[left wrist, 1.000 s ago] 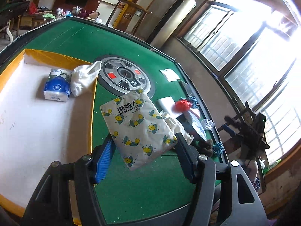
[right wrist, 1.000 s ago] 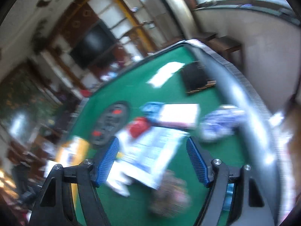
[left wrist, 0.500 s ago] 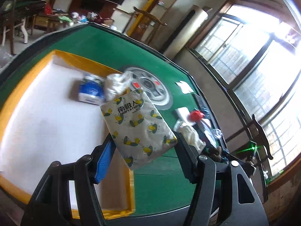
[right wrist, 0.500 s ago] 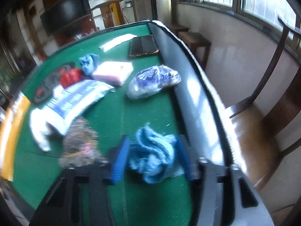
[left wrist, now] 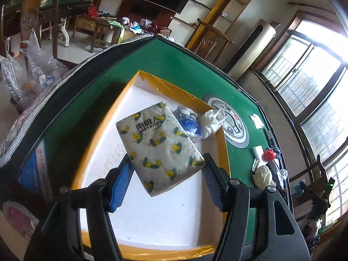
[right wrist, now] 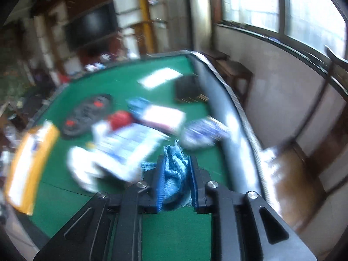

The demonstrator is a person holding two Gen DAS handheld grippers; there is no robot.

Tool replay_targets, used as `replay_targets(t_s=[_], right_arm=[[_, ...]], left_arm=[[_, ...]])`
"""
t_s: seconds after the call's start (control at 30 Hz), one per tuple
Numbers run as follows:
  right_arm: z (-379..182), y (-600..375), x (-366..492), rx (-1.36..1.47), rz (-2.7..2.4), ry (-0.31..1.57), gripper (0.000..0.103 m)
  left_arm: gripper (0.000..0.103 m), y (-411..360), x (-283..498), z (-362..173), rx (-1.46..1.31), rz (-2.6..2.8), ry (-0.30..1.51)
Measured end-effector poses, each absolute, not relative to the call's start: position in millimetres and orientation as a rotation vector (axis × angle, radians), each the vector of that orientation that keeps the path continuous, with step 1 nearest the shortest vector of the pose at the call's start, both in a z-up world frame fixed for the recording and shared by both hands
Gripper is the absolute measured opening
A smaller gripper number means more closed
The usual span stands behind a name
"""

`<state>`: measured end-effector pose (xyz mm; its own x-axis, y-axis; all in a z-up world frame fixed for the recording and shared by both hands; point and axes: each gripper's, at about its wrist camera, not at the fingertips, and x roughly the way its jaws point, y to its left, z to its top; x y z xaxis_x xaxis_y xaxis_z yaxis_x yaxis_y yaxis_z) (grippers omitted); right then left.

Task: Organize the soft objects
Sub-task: 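Release the lemon-print pack in the box with left while right drops the blue knit cloth there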

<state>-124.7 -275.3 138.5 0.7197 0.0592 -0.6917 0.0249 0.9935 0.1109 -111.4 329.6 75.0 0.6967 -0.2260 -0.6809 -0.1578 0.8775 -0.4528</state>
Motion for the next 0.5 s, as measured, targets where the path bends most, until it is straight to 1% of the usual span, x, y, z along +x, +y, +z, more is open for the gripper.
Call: replay_targets(t_s=[0.1, 0.23, 0.37, 0.5], right_arm=[[158, -222, -118, 0.097, 0.167, 0.739, 0.018], [168, -141, -99, 0.082, 0.383, 0.753, 0.018], [156, -53, -81, 0.043, 0.556, 0.806, 0.018], [128, 26, -70, -0.007, 0.663, 0.878, 0.018]], left_arm=[[0.062, 332, -93, 72, -0.509, -0.051, 0.826], [0.062, 332, -61, 65, -0.481, -0.071, 0.872], [0.062, 336, -29, 56, -0.479, -0.086, 0.920], [0.062, 334, 6, 42, -0.482, -0.089, 0.966]])
